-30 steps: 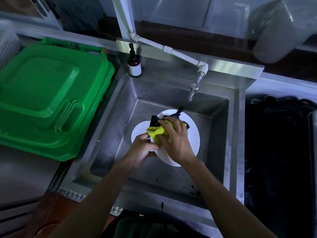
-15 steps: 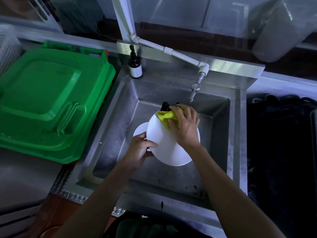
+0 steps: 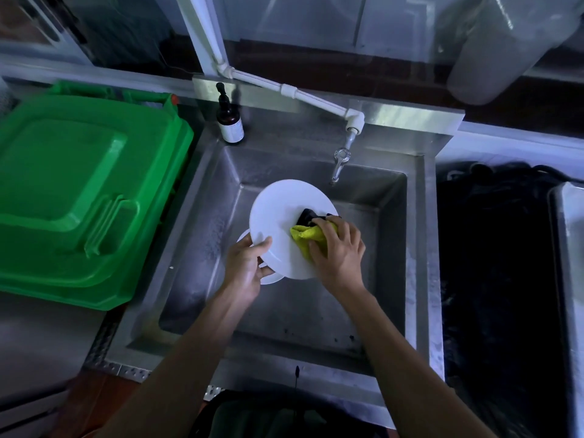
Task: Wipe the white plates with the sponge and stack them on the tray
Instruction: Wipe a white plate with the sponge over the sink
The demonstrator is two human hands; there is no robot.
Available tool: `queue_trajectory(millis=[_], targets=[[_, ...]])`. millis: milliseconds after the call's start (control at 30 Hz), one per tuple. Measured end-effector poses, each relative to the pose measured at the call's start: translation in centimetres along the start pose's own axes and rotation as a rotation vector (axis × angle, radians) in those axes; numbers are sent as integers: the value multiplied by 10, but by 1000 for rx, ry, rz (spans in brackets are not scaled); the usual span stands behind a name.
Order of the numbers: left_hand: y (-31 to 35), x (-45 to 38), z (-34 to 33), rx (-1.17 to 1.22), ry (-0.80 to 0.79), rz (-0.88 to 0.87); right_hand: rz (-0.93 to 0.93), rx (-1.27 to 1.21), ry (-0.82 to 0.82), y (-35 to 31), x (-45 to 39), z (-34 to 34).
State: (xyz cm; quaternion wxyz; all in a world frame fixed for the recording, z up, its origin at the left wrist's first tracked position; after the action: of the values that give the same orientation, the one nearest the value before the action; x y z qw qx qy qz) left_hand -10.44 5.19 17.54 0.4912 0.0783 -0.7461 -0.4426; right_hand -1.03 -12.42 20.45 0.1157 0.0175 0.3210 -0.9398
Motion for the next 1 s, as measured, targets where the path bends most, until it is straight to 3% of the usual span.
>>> queue_trajectory(millis=[600,1000], targets=[[-6,5,-5,46,86,38,135,-57,29,-23,46,-7],[-15,8,9,-2,54,-13,-62,-81,17,21,43,-6]])
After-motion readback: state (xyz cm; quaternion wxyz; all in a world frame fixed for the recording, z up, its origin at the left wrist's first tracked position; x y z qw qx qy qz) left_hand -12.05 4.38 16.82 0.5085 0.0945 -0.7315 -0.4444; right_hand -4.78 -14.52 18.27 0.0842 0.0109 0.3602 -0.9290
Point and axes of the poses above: each hand's wrist, its own x-axis away from the middle knuckle, its own z-axis out of the back of the hand, y = z × x, the point moved 7 cm from there along -x, towards the middle knuckle, and after that the axes turned 11 degrees about y, right-handed, at the moved point
